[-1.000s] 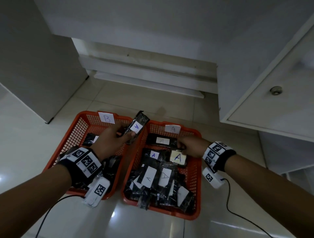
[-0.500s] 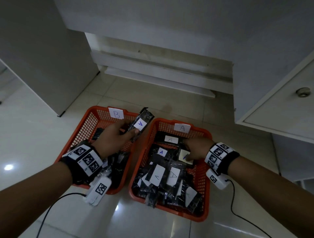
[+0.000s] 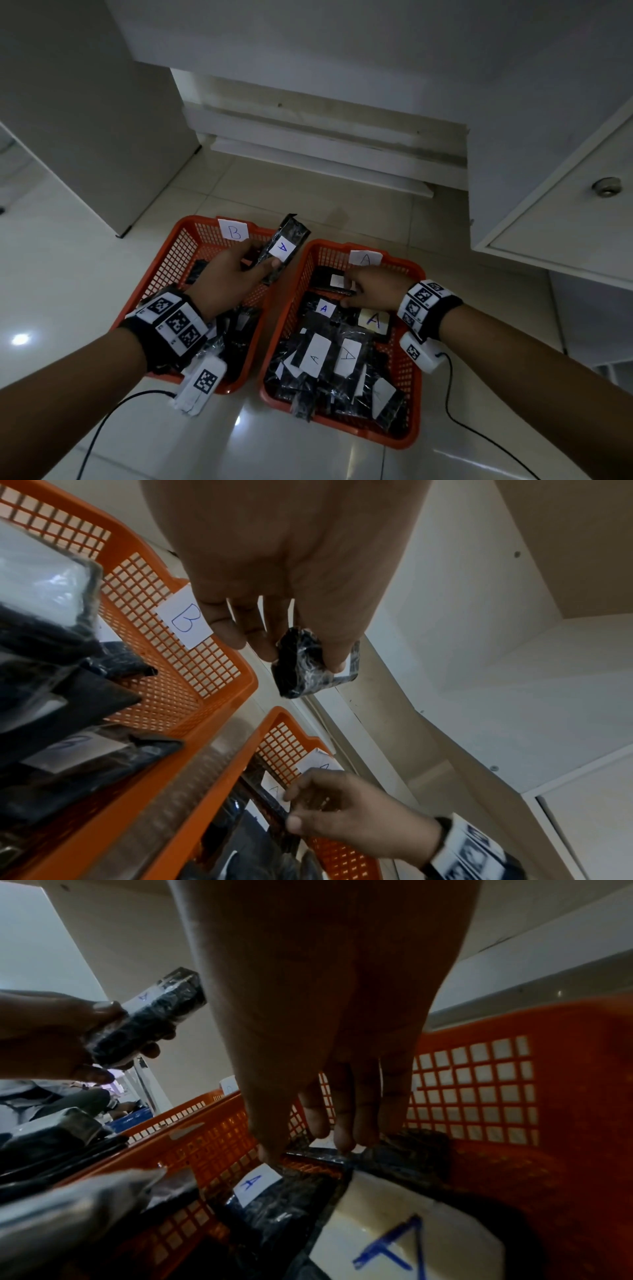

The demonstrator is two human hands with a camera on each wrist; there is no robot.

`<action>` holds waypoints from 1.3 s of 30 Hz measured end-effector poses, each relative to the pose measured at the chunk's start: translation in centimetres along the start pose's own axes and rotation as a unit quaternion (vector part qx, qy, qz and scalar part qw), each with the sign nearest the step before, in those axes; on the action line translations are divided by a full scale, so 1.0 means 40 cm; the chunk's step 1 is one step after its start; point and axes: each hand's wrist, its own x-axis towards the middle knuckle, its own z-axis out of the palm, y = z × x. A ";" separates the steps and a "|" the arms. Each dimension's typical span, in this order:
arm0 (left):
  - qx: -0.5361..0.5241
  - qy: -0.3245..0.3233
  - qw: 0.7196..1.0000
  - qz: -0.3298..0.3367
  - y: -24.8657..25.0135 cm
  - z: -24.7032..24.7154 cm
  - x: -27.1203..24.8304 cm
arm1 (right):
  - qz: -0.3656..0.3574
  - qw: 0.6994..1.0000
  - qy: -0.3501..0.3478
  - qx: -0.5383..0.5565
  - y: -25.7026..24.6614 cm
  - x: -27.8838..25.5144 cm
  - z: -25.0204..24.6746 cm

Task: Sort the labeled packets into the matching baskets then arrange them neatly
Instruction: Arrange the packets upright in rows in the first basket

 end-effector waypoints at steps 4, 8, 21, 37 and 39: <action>-0.021 -0.001 1.000 -0.003 -0.021 -0.012 -0.005 | 0.011 0.999 -0.045 0.011 -0.026 0.062 0.023; -0.018 0.004 1.000 -0.010 -0.038 -0.033 -0.017 | 0.005 0.998 -0.055 -0.031 -0.028 0.090 0.039; -0.017 0.015 1.000 -0.018 -0.033 -0.045 -0.056 | 0.013 0.999 -0.003 -0.037 -0.016 0.081 0.025; -0.017 -0.032 0.999 0.002 0.018 0.008 -0.051 | 0.052 0.996 -0.006 -0.079 0.085 -0.083 0.069; -0.014 -0.031 0.999 0.000 0.028 0.014 -0.044 | 0.054 0.996 0.015 -0.065 0.090 -0.087 0.081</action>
